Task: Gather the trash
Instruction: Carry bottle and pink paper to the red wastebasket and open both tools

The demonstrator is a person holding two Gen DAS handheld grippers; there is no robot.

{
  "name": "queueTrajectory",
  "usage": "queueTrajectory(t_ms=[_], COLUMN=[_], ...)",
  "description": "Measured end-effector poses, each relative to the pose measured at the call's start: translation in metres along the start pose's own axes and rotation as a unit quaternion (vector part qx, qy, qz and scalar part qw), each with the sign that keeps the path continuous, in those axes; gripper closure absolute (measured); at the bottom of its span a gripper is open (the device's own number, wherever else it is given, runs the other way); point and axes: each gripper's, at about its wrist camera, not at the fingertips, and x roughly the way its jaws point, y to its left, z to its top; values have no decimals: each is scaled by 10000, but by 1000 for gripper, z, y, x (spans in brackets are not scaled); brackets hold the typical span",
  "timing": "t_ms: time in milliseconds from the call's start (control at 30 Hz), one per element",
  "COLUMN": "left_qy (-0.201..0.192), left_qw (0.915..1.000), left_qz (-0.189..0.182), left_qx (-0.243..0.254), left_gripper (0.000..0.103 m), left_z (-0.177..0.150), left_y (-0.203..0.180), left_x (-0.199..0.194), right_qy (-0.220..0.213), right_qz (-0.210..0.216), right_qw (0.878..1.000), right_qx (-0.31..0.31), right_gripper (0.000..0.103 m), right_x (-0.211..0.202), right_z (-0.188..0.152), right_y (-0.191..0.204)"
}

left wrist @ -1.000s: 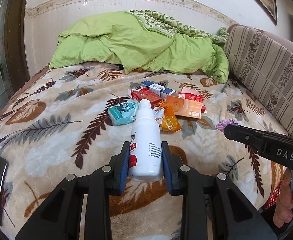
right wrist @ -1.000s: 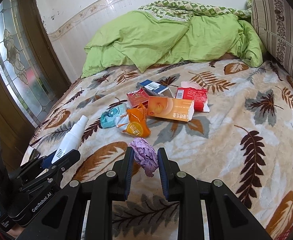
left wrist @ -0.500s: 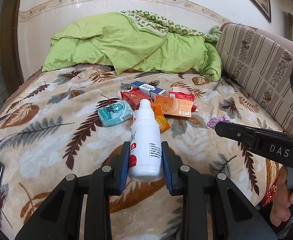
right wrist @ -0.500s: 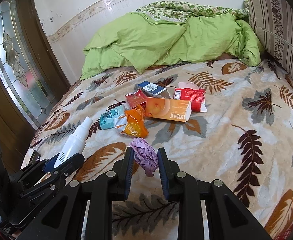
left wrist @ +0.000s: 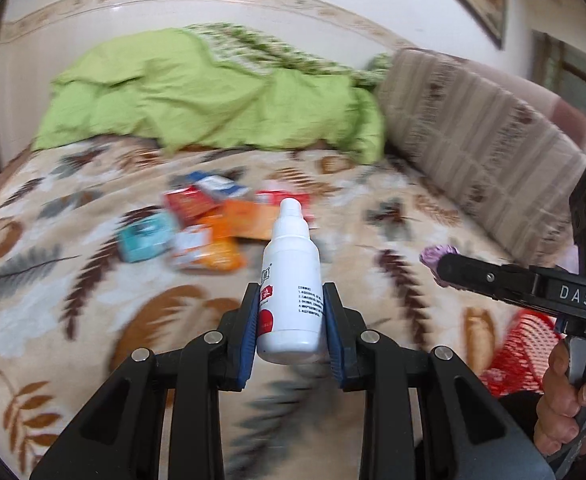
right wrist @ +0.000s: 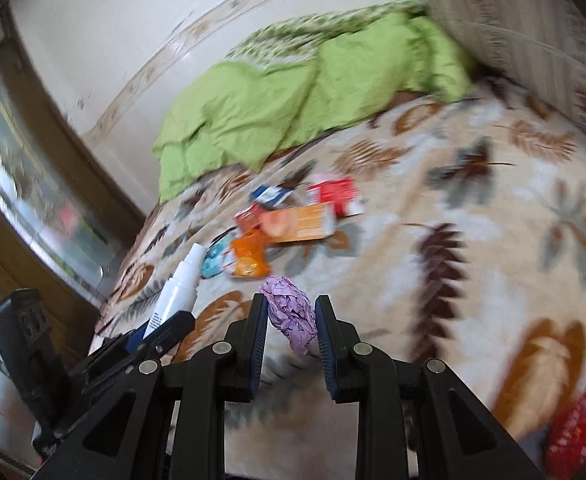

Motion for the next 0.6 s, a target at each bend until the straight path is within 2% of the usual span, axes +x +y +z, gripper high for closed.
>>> queueTrajectory(t_ms=[100, 267, 400, 467, 600], left_qy=[47, 254, 571, 808, 1077], left_qw=[9987, 9880, 9712, 9595, 9436], left_qz=[-436, -1295, -2016, -2381, -2723], left_qx=[267, 801, 1137, 1273, 1545], left_gripper=[74, 74, 74, 74, 74], left_z=[3, 4, 0, -4, -14], left_y=[-41, -125, -192, -226, -280], left_x=[1, 7, 16, 24, 36], right_qy=[-374, -770, -954, -1027, -1187], right_qz=[-416, -1178, -1645, -1815, -2022], right_qw=[9978, 9852, 9708, 9637, 9506], right_qx=[355, 982, 1461, 1668, 2034], right_gripper=[77, 77, 77, 77, 77], right_x=[-62, -142, -188, -207, -235], right_z=[-2, -19, -35, -43, -55], right_y=[-49, -123, -172, -191, -221])
